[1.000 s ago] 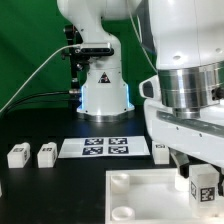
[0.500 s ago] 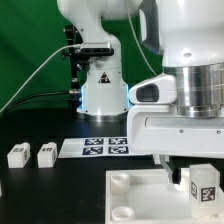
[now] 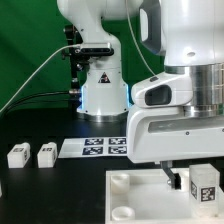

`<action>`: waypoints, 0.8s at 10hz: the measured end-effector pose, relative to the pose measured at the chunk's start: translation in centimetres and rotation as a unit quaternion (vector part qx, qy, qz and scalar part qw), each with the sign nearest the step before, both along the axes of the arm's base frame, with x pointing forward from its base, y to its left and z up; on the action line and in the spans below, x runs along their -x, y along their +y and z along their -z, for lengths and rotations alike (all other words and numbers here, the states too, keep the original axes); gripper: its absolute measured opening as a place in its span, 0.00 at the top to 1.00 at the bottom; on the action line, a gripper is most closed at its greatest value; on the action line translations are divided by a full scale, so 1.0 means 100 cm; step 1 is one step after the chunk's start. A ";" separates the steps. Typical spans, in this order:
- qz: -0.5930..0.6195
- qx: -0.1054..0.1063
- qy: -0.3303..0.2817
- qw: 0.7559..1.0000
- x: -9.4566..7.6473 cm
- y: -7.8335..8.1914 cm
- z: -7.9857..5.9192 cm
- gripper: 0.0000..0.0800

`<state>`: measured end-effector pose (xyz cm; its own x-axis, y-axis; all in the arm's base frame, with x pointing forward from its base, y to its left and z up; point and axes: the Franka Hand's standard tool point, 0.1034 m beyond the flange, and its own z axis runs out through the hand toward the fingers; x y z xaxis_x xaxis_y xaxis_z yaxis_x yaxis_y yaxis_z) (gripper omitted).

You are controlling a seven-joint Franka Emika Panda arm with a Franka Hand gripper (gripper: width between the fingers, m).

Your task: Assemble one leg

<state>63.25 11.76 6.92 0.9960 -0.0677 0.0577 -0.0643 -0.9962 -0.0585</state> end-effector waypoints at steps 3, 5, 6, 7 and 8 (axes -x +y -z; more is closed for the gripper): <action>0.113 -0.010 0.007 0.994 0.000 0.000 0.000 0.64; 0.235 -0.021 0.015 0.972 0.000 -0.002 0.000 0.64; 0.335 -0.034 0.023 0.941 -0.001 -0.004 0.000 0.64; 0.440 -0.041 0.029 0.896 -0.001 -0.005 -0.001 0.64; 0.529 -0.048 0.039 0.846 -0.001 -0.006 0.000 0.64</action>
Offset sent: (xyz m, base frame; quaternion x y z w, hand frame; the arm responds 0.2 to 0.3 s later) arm 0.0000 0.0000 0.0000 0.0000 0.0000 0.2667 0.9638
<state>63.34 11.19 6.89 0.3748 -0.9250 -0.0617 -0.9250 -0.3687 -0.0914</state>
